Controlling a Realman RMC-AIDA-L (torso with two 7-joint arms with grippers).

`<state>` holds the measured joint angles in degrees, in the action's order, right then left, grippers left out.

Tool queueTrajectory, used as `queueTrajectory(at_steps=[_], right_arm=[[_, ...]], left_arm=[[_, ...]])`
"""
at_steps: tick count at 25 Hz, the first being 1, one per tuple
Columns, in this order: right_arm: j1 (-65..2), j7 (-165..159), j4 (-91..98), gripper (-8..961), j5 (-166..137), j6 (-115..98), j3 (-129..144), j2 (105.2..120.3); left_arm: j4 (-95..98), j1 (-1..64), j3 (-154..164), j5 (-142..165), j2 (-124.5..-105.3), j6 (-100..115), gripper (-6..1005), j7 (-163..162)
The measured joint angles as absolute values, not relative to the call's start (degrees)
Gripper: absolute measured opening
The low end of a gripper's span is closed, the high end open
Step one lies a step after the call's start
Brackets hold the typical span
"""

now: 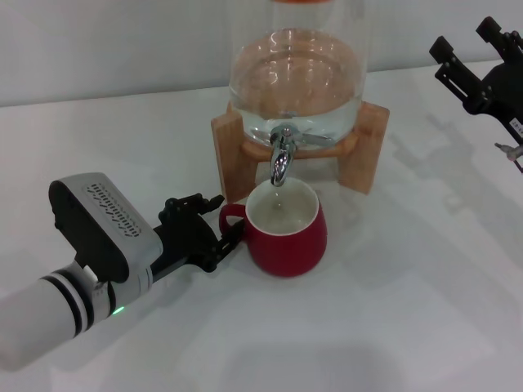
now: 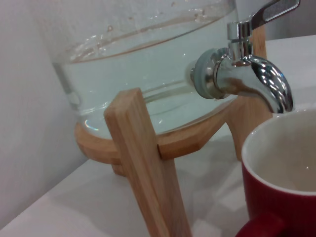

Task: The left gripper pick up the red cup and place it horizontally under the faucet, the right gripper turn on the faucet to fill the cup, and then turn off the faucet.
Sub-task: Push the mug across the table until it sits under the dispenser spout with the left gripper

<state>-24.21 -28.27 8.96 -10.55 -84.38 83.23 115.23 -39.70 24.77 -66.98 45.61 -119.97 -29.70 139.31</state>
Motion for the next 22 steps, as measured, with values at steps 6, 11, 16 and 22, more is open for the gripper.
queueTrajectory(at_steps=[6,11,16,22], right_arm=[[-24.50,-28.27,8.96,838,-10.55,-83.91,83.21,115.23],[-24.69,-28.24,8.96,838,-10.54,-83.82,83.09,115.23],[-24.78,-28.21,8.96,839,-10.48,-83.82,83.05,115.23],[-24.79,-28.21,8.96,838,-10.36,-83.83,83.05,115.23]], left_arm=[[-39.75,25.08,-67.29,45.63,-119.92,-29.70,479,139.38],[-39.95,25.43,-67.43,45.64,-119.80,-29.70,479,139.77],[-40.66,25.48,-67.43,45.64,-119.73,-29.70,479,140.24],[-41.01,25.48,-67.41,45.62,-119.73,-29.71,479,140.72]])
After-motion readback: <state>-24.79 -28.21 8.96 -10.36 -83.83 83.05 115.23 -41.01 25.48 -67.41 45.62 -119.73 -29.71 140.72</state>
